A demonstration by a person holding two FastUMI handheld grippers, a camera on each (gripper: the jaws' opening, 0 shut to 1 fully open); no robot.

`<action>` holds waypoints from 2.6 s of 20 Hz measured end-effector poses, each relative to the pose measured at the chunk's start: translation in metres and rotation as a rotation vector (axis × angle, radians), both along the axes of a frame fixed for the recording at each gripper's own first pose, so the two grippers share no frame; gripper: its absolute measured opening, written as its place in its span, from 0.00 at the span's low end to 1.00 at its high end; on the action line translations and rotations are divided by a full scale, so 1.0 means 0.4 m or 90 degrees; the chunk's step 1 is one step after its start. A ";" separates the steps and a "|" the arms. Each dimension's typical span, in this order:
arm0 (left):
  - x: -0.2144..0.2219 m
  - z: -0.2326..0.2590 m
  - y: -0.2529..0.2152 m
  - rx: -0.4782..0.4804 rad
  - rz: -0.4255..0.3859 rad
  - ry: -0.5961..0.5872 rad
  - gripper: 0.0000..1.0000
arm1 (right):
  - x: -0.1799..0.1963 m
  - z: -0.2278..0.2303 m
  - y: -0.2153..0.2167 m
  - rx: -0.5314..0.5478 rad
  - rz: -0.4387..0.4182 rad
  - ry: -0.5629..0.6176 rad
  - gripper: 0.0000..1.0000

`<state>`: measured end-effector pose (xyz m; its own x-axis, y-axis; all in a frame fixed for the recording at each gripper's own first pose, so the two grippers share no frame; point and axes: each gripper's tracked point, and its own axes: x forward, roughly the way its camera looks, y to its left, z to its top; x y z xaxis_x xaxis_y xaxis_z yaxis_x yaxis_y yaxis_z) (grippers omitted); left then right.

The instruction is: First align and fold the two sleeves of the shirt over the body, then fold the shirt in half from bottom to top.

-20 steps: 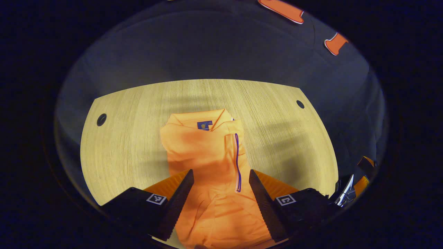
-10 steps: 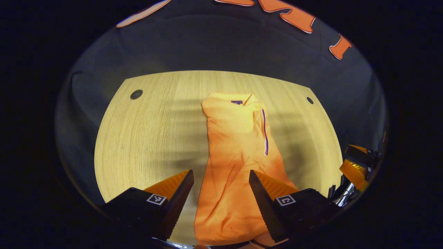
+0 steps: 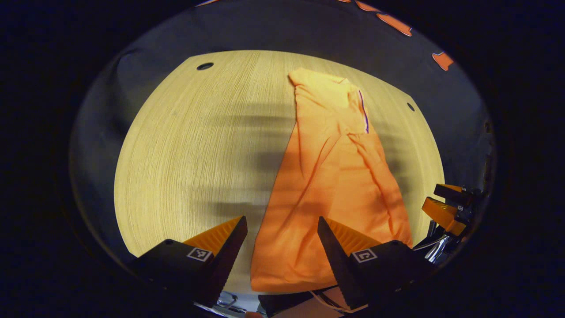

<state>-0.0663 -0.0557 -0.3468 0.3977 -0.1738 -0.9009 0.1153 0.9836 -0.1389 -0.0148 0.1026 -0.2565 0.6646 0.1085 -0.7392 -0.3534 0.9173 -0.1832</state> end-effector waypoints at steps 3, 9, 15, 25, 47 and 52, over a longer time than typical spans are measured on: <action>-0.080 -0.053 0.001 0.018 -0.004 0.030 0.99 | -0.065 -0.083 -0.043 -0.017 -0.022 0.051 0.99; -0.207 -0.097 0.006 0.059 -0.018 0.064 0.99 | -0.176 -0.202 -0.067 -0.040 -0.036 0.138 0.99; -0.287 -0.156 0.011 0.088 -0.011 0.108 0.99 | -0.207 -0.248 -0.082 -0.066 -0.047 0.174 0.99; -0.313 -0.196 0.002 0.121 0.000 0.141 0.97 | -0.237 -0.285 -0.081 -0.125 -0.041 0.198 0.99; -0.236 -0.098 -0.030 0.094 -0.031 0.035 0.01 | -0.219 -0.220 -0.018 -0.011 -0.065 0.189 0.00; -0.123 0.010 -0.063 0.085 -0.055 -0.044 0.01 | -0.144 -0.126 0.012 -0.001 -0.048 0.139 0.00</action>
<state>-0.1155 -0.0808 -0.3429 0.4481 -0.0899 -0.8894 0.2046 0.9788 0.0041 -0.0723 0.1076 -0.3069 0.4949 0.0640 -0.8666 -0.3156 0.9424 -0.1106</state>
